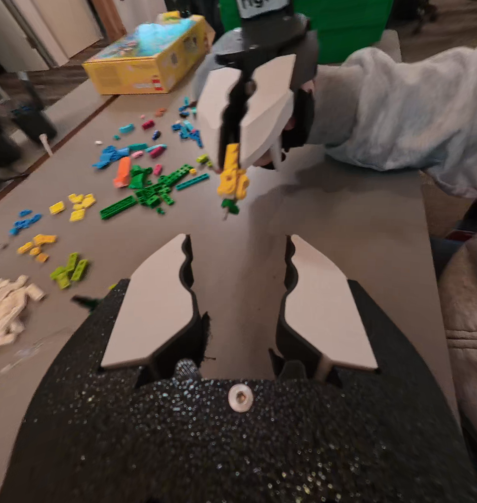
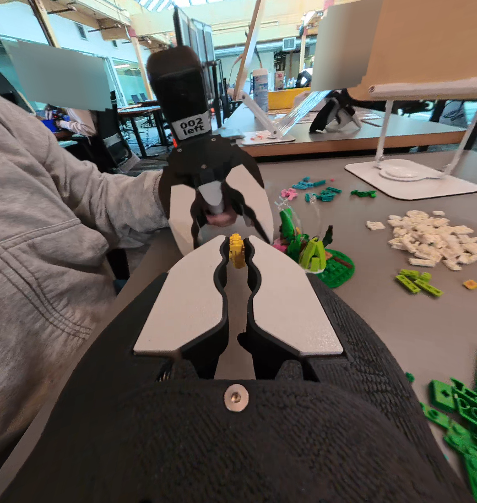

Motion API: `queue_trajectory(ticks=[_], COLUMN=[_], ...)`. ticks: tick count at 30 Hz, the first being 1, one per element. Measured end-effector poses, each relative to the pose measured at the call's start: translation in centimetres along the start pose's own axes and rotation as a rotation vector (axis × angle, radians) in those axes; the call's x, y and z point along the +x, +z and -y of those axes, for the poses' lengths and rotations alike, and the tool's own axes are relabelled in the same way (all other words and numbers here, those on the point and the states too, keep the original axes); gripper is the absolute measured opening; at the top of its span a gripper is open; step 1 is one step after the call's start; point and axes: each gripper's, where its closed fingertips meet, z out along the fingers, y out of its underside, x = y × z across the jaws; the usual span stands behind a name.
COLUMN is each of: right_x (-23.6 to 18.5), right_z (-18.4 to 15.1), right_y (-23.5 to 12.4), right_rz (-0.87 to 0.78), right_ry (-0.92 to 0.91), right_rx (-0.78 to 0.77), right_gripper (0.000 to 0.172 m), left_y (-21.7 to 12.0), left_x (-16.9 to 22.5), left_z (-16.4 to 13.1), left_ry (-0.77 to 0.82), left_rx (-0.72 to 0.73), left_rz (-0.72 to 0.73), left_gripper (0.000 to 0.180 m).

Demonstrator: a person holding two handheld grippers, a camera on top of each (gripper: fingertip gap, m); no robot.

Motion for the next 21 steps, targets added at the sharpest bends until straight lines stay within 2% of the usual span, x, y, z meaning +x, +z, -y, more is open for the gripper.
queue_trajectory(ticks=[3, 9, 12, 15, 18, 21], right_x=[-0.6, -1.2, -1.4, -0.7, 0.3, 0.6], right_z=[-1.1, -2.3, -2.5, -2.6, -2.7, -2.3], right_y=[0.0, 0.0, 0.2, 0.1, -0.3, -0.5], right_rz=[0.03, 0.07, 0.08, 0.026, -0.048, -0.126], right_ry=[0.01, 0.032, 0.042, 0.034, 0.024, -0.039], right_rx=[-0.034, -0.078, -0.078, -0.081, -0.074, -0.061], right_gripper=[0.009, 0.007, 0.008, 0.009, 0.018, 0.024], left_y=[1.9, 2.3, 2.5, 2.6, 2.4, 2.1], left_x=[1.4, 2.2, 1.7, 0.9, 0.1, -0.6], left_z=[-0.2, 0.7, 0.3, 0.1, -0.2, -0.4], left_ry=[0.017, -0.061, -0.01, -0.015, -0.014, -0.077], left_rx=[0.024, 0.137, 0.123, 0.121, 0.117, 0.119], left_rz=[-0.028, -0.085, -0.021, 0.04, 0.109, 0.136], left_gripper=[0.055, 0.036, 0.019, 0.019, 0.018, 0.018])
